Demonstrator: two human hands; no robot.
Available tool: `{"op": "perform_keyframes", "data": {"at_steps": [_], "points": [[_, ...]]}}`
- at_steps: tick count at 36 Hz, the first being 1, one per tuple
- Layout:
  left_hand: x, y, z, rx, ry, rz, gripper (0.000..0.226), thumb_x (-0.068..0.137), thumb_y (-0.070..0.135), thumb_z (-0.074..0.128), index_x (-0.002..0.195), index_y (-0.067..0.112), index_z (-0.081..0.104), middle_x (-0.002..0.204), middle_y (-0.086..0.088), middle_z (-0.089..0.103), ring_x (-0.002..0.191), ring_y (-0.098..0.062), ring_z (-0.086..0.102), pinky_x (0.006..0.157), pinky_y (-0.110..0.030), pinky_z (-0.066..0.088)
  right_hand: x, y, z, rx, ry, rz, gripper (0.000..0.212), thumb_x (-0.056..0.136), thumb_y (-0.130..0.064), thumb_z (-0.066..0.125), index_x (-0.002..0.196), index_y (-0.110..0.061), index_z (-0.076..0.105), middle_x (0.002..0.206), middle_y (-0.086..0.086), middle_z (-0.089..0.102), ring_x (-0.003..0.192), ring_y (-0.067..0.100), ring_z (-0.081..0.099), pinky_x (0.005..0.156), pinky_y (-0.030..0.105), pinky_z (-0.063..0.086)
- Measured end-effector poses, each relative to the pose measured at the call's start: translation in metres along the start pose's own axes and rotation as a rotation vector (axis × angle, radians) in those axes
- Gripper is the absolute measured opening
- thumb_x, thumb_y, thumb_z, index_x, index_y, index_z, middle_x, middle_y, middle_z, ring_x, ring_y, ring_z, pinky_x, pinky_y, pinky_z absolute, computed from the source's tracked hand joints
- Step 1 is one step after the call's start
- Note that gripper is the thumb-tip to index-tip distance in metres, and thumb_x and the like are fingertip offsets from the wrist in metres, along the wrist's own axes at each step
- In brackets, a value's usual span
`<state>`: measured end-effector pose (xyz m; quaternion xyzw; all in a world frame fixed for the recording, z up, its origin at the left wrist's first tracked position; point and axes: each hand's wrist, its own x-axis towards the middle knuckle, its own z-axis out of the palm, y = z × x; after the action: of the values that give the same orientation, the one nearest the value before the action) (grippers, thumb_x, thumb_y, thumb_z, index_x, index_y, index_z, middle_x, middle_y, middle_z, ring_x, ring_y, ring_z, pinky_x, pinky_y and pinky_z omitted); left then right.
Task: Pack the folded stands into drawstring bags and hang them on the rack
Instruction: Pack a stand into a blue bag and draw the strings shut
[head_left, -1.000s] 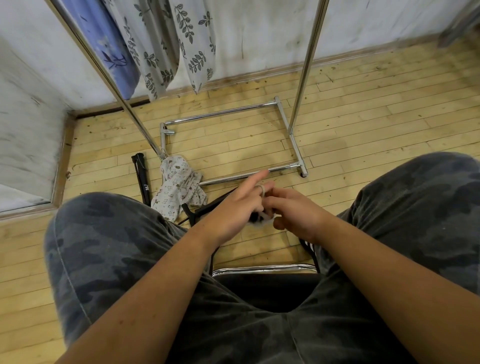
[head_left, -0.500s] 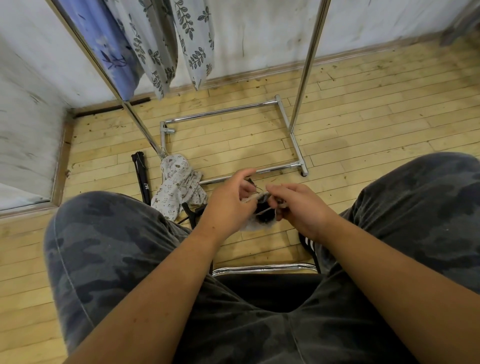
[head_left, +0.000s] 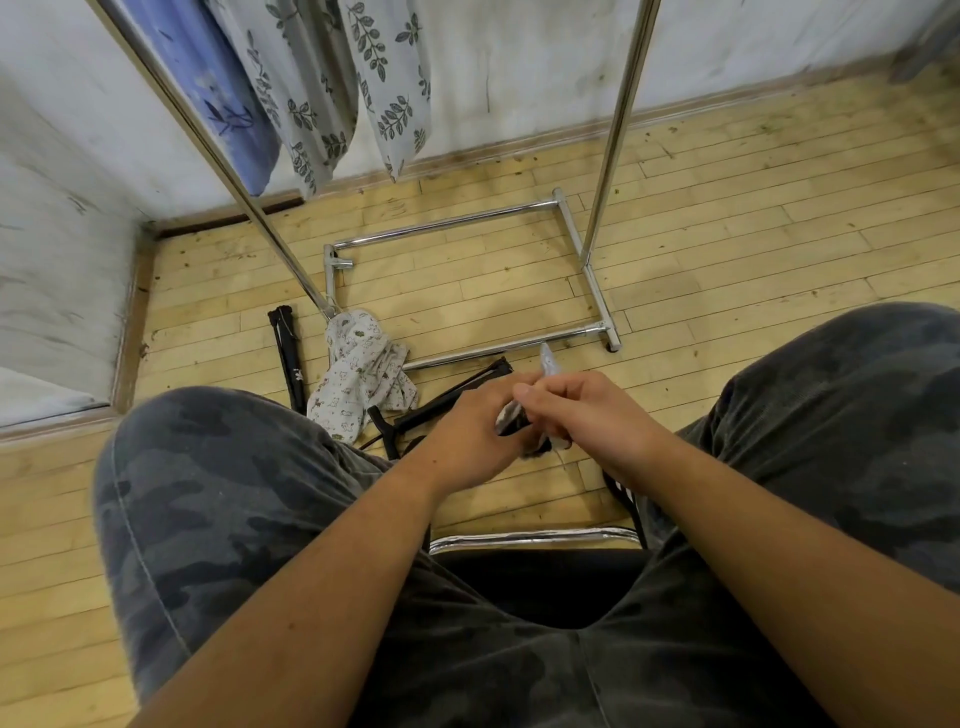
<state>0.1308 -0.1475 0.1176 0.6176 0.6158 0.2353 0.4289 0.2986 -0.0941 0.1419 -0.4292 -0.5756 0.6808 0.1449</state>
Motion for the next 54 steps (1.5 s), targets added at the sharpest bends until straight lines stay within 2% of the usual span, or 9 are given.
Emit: {"op": "perform_keyframes", "data": {"at_steps": [7,12,17,24,30,36,44,51,54], "points": [[0.001,0.000,0.008,0.060,-0.072,-0.109,0.021,0.105,0.025,0.056,0.125,0.025,0.064,0.089,0.028,0.060,0.068,0.021,0.055,0.062,-0.002,0.038,-0.005,-0.011,0.000,-0.116,-0.009,-0.048,0.050,0.101,-0.024,0.061,0.051,-0.029,0.065,0.057,-0.003,0.050,0.060,0.012,0.046,0.059,0.018,0.043],[0.002,0.000,0.011,0.159,-0.137,-0.177,0.042,0.104,0.017,0.049,0.145,0.030,0.048,0.115,0.012,0.061,0.101,-0.008,0.058,0.082,-0.021,0.044,-0.004,-0.010,0.002,-0.106,-0.002,-0.057,0.040,0.098,-0.025,0.062,0.059,-0.016,0.063,0.066,0.011,0.047,0.064,0.018,0.043,0.060,0.023,0.042],[0.003,-0.006,0.015,0.214,-0.126,-0.148,0.029,0.104,0.021,0.044,0.132,0.028,0.052,0.107,0.007,0.063,0.091,-0.011,0.062,0.082,-0.035,0.055,-0.003,-0.007,0.001,-0.117,0.006,-0.111,0.040,0.103,-0.023,0.059,0.072,0.002,0.065,0.064,0.000,0.062,0.063,0.008,0.056,0.064,0.019,0.047],[0.006,-0.002,0.010,-0.015,-0.057,-0.110,0.021,0.109,0.026,0.041,0.124,0.029,0.056,0.111,0.017,0.061,0.099,0.009,0.057,0.077,-0.004,0.042,0.001,-0.012,-0.005,-0.161,0.052,-0.121,0.035,0.102,-0.024,0.060,0.081,0.003,0.068,0.075,-0.005,0.075,0.072,0.006,0.066,0.072,0.024,0.054],[0.007,0.005,0.015,-0.123,-0.032,-0.062,0.014,0.109,0.030,0.045,0.098,0.035,0.052,0.096,0.010,0.065,0.086,0.000,0.060,0.078,-0.014,0.045,0.005,-0.012,-0.006,0.043,0.054,-0.025,0.047,0.107,-0.036,0.053,0.068,-0.009,0.053,0.061,0.005,0.050,0.060,0.021,0.049,0.063,0.032,0.045],[0.010,-0.002,0.015,-0.050,-0.071,-0.073,0.018,0.107,0.039,0.049,0.124,0.033,0.053,0.114,0.008,0.066,0.105,-0.008,0.063,0.093,-0.030,0.052,0.009,-0.009,-0.008,0.240,-0.042,0.093,0.041,0.109,-0.033,0.048,0.072,-0.015,0.045,0.063,0.004,0.027,0.056,0.019,0.028,0.059,0.033,0.028],[0.009,-0.007,0.017,-0.028,-0.040,-0.075,0.021,0.104,0.049,0.050,0.121,0.038,0.053,0.113,0.006,0.065,0.105,-0.012,0.064,0.095,-0.045,0.053,0.008,-0.012,-0.014,0.305,-0.104,0.136,0.041,0.109,-0.035,0.049,0.072,-0.016,0.046,0.063,0.001,0.027,0.056,0.017,0.025,0.058,0.033,0.026],[0.009,-0.003,0.015,-0.044,0.034,0.040,0.013,0.106,0.019,0.053,0.113,0.024,0.062,0.110,0.006,0.064,0.107,-0.012,0.060,0.095,-0.038,0.051,0.006,-0.012,-0.007,0.076,-0.089,0.086,0.047,0.108,-0.036,0.051,0.102,0.010,0.062,0.057,0.000,0.033,0.057,0.016,0.030,0.053,0.029,0.032],[0.009,0.003,0.014,-0.146,0.047,0.056,0.020,0.105,0.009,0.051,0.112,0.019,0.066,0.107,0.002,0.068,0.104,-0.018,0.065,0.091,-0.035,0.055,0.006,-0.014,-0.004,0.034,-0.079,0.078,0.038,0.107,-0.037,0.052,0.100,-0.011,0.079,0.053,0.003,0.035,0.056,0.015,0.035,0.054,0.027,0.038]]}}
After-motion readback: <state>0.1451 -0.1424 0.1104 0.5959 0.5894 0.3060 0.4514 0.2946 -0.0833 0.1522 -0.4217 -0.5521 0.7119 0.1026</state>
